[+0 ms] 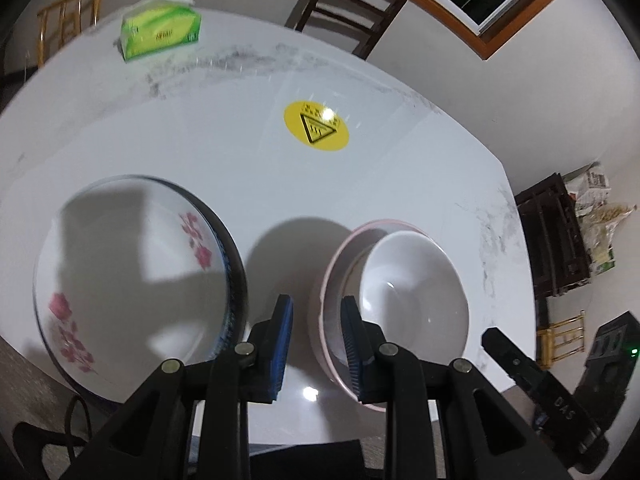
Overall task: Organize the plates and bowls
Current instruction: 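Close the left gripper on the pink bowl rim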
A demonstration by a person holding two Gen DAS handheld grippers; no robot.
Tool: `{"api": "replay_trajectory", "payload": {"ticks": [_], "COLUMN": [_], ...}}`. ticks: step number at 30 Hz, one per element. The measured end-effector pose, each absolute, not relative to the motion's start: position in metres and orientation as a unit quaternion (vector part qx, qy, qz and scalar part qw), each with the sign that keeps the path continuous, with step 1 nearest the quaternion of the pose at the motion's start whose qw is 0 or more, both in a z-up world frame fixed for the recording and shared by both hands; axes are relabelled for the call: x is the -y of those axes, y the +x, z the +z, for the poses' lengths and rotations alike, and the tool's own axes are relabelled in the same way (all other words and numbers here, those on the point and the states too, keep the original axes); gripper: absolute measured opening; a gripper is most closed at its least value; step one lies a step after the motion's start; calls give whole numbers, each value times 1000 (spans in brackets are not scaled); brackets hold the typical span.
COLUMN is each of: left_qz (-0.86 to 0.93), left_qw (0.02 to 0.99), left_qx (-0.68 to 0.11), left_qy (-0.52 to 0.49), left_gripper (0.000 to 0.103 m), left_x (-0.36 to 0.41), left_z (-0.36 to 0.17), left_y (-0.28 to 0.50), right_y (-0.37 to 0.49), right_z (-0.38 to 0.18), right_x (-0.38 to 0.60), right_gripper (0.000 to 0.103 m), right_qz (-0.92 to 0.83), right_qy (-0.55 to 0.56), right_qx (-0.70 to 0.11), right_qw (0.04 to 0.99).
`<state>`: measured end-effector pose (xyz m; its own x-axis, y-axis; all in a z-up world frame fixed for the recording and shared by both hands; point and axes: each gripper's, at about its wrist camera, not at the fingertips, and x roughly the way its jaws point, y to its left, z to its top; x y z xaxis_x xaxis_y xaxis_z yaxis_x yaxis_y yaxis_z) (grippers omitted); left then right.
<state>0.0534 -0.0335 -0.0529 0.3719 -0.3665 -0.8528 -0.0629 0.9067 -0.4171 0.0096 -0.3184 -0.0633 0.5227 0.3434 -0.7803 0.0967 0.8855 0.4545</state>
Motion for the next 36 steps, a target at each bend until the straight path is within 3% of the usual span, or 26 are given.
{"api": "replay_trajectory", "payload": {"ticks": [19, 36], "left_qz": [-74, -69], "left_qw": [780, 773], "left_qx": [-588, -600], "left_qy": [-201, -192], "left_gripper": [25, 22], "left_x": [37, 48], "left_z": [-76, -93], "left_y": [64, 73], "right_y": [22, 35], "right_z": [-89, -107], "right_x": [319, 317], "right_gripper": [40, 31], "right_qz": [61, 44], "right_qy": [229, 220], "right_qx": [-518, -538], "right_qw": [822, 813]}}
